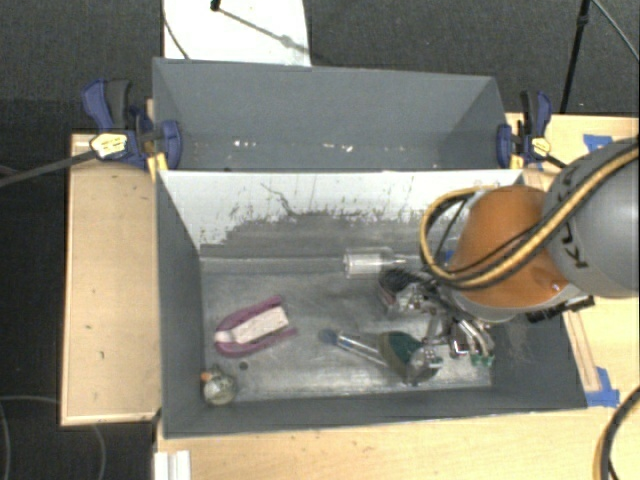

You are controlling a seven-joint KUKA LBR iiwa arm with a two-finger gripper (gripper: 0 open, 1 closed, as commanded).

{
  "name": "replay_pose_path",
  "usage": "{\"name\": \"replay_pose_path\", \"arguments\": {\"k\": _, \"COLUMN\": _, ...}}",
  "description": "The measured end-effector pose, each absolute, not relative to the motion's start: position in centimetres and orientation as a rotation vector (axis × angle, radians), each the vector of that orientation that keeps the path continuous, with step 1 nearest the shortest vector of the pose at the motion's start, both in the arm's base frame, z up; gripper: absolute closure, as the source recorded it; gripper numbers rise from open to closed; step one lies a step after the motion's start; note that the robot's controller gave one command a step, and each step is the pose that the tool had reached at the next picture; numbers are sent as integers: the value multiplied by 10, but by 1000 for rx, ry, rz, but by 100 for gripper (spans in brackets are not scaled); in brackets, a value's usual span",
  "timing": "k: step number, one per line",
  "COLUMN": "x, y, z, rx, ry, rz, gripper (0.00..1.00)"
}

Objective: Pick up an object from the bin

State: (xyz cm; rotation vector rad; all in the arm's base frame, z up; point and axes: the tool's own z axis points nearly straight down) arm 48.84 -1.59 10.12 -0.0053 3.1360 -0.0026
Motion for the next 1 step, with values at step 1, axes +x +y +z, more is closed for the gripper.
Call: {"name": "replay_pose_path", "arguments": {"k": 1, "x": 483, "y": 38, "z": 100, "rx": 174, "ry": 3138, "rz": 4, "gripper": 0}}
